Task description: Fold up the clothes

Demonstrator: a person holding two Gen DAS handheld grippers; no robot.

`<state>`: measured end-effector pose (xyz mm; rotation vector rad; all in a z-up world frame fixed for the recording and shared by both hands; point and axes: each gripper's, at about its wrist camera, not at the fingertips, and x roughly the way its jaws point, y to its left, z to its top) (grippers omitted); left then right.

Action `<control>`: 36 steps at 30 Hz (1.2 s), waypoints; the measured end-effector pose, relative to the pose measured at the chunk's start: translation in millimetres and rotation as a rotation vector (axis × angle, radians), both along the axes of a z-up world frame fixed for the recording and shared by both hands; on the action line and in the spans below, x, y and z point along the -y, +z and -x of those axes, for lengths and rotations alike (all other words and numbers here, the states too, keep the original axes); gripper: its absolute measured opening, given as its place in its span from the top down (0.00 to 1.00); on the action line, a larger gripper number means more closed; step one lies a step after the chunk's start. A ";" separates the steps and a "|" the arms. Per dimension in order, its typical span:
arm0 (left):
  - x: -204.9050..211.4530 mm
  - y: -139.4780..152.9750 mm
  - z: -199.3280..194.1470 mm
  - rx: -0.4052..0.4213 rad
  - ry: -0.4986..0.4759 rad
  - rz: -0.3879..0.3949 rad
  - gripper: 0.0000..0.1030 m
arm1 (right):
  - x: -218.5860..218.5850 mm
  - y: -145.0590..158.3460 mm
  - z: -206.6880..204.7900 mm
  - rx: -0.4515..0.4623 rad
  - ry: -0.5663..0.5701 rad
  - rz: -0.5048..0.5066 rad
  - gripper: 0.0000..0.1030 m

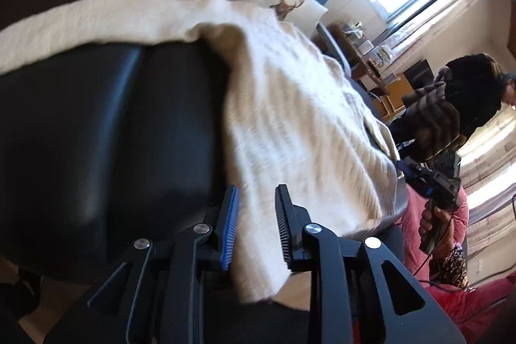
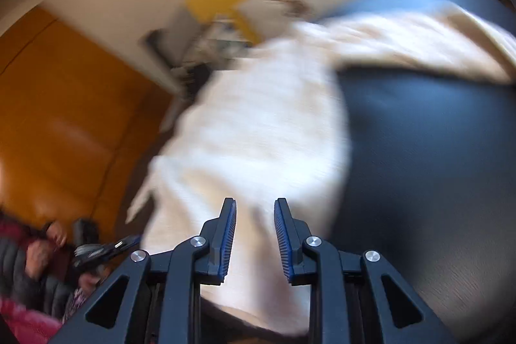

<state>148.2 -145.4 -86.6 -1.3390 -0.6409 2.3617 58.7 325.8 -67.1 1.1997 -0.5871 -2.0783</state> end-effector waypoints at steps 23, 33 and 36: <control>-11.6 7.4 -15.2 -0.065 0.001 -0.120 0.95 | 73.9 -13.5 5.9 -0.071 0.101 -0.300 0.75; 32.7 -50.7 -24.6 0.130 0.165 -0.151 0.93 | 26.2 -16.9 -1.3 -0.046 0.014 -0.303 0.75; 31.8 -41.0 -19.6 0.084 0.171 -0.128 0.93 | -6.4 -17.6 -7.3 -0.026 -0.058 -0.277 0.75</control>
